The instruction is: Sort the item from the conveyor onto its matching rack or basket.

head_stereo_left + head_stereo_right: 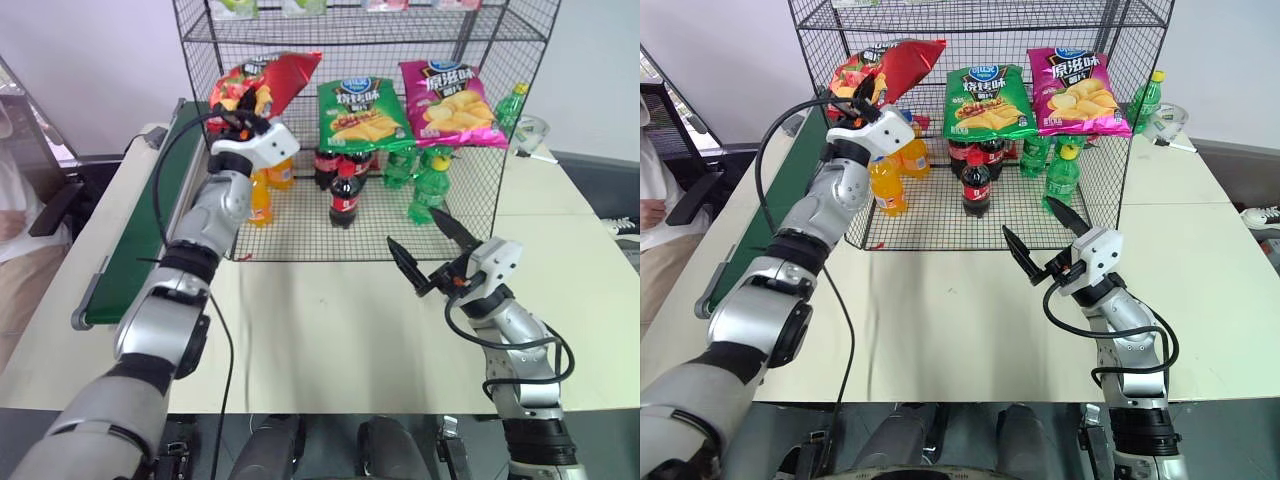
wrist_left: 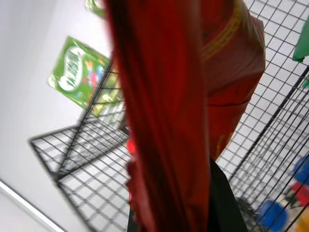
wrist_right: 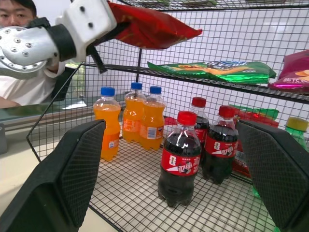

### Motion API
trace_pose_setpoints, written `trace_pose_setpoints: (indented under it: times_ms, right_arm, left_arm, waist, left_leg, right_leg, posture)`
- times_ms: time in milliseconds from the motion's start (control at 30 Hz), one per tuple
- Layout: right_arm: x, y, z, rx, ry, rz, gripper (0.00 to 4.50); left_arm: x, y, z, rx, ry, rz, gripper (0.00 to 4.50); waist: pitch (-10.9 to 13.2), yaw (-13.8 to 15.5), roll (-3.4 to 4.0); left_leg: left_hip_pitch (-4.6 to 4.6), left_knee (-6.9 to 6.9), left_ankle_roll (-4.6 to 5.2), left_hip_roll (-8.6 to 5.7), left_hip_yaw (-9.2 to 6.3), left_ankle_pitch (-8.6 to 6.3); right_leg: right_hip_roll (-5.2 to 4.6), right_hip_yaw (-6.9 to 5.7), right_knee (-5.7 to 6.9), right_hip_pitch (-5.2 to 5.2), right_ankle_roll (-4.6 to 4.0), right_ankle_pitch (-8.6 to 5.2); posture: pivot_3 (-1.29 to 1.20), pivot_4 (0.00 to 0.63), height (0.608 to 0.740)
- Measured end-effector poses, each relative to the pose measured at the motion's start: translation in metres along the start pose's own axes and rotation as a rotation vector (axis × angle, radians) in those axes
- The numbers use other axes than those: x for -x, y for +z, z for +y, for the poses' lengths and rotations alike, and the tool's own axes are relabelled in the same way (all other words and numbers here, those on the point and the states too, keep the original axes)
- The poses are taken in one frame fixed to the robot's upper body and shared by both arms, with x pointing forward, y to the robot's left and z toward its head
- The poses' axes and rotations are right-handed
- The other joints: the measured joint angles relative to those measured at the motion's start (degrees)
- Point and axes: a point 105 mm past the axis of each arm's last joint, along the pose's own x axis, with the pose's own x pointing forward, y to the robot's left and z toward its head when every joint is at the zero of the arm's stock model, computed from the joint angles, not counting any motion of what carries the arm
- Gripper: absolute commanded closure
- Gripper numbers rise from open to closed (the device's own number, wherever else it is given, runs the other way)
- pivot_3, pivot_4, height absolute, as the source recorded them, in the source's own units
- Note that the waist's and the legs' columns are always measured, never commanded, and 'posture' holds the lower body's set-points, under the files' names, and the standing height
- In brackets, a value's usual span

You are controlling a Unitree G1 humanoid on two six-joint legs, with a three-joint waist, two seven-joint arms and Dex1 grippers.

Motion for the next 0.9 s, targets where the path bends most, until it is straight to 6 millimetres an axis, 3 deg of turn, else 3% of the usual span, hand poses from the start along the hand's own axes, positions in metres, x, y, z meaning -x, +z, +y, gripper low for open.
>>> trace_pose_setpoints:
  times_ms: [567, 833, 900]
  right_arm:
    - [-0.001, -0.002, 0.001, -0.007, -0.002, 0.013, 0.00]
    - [-0.001, -0.003, 0.000, -0.006, 0.001, 0.021, 0.00]
    - [-0.001, -0.003, 0.001, -0.006, 0.002, 0.021, 0.00]
  left_arm:
    - [-0.003, -0.018, -0.009, -0.011, -0.008, 0.131, 4.49]
    - [-0.006, -0.016, -0.003, 0.034, 0.018, 0.127, 0.72]
    - [-0.008, -0.013, 0.000, 0.042, 0.026, 0.117, 0.72]
  waist:
    - [0.04, -0.61, -0.07]
    - [0.04, -0.60, -0.07]
    - [0.04, -0.54, -0.08]
  left_leg:
    - [-0.02, 0.03, 0.00, -0.01, 0.00, 0.00]
    - [-0.02, 0.05, -0.01, -0.01, 0.00, 0.01]
    - [-0.02, 0.07, -0.01, -0.01, 0.00, 0.01]
  right_leg:
    - [0.00, -0.01, 0.03, 0.00, 0.01, 0.00]
    - [0.00, 0.00, 0.05, 0.01, 0.01, 0.00]
    - [0.00, 0.00, 0.07, 0.01, 0.01, 0.00]
  posture:
    - [0.00, 0.150, 0.740]
    - [0.00, 0.150, 0.740]
    - [0.00, 0.150, 0.740]
